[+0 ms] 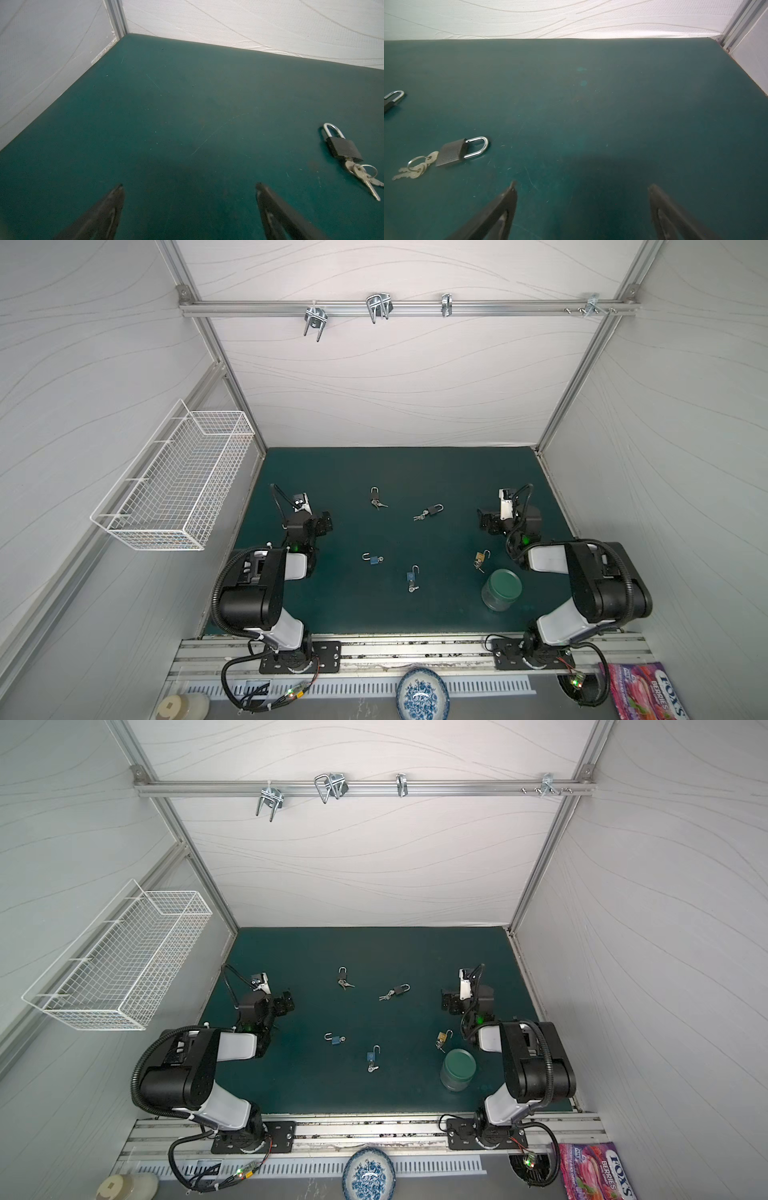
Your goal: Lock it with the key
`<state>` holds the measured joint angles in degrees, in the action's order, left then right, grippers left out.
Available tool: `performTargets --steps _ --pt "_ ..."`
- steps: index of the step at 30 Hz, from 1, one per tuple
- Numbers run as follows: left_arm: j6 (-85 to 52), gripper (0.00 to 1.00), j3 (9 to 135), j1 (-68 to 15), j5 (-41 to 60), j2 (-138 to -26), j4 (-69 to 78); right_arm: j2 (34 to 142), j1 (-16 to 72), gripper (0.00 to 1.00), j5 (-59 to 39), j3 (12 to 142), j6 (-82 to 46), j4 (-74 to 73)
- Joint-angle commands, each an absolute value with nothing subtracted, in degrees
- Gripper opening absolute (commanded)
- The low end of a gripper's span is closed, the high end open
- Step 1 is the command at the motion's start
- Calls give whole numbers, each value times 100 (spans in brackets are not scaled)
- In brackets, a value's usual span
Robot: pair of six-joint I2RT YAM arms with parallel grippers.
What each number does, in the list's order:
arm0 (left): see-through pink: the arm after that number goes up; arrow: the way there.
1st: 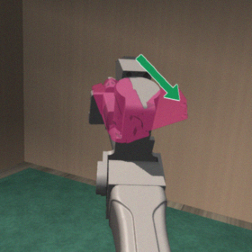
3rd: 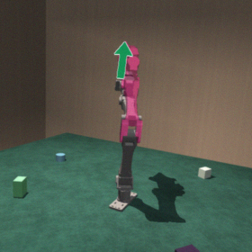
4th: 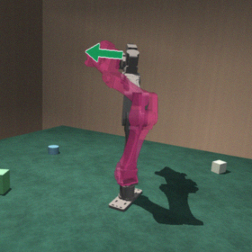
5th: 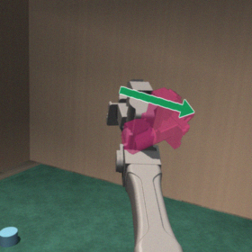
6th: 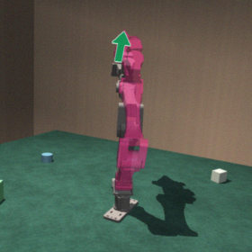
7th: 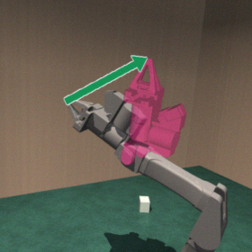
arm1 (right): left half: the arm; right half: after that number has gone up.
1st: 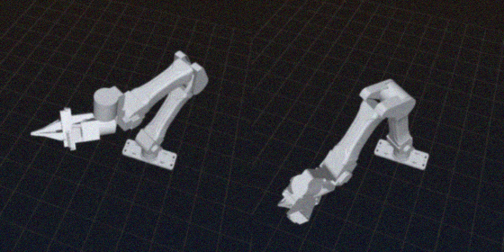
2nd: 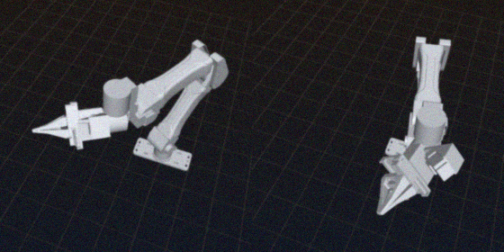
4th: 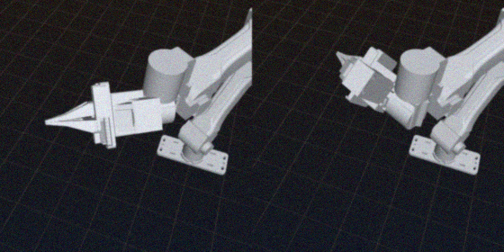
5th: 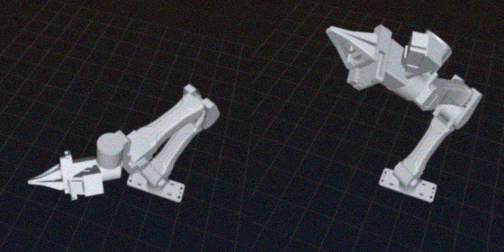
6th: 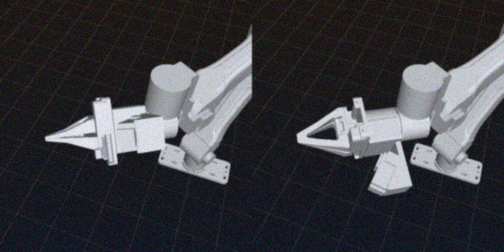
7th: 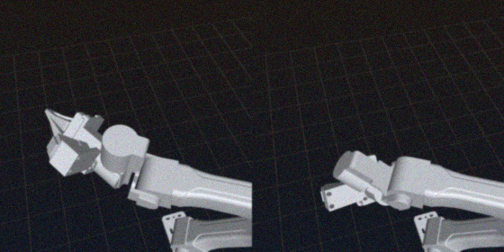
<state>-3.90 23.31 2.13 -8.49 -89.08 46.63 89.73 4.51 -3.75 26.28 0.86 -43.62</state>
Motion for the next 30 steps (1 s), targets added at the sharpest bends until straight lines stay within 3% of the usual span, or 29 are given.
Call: performTargets --steps 1,21,26,30 --pt "-386 99 2347 263 -710 -8875 4939 9016 414 99 -435 2663 132 -4333" --pt "-399 99 2339 261 -747 -8869 4946 9026 378 99 -503 2672 131 -4327" --pt "-305 99 1929 -25 -1482 -8411 5310 8839 408 99 -611 2546 173 -4446" --pt "-77 99 1873 -673 -2817 -7801 5008 8234 509 99 -474 2619 244 -3827"
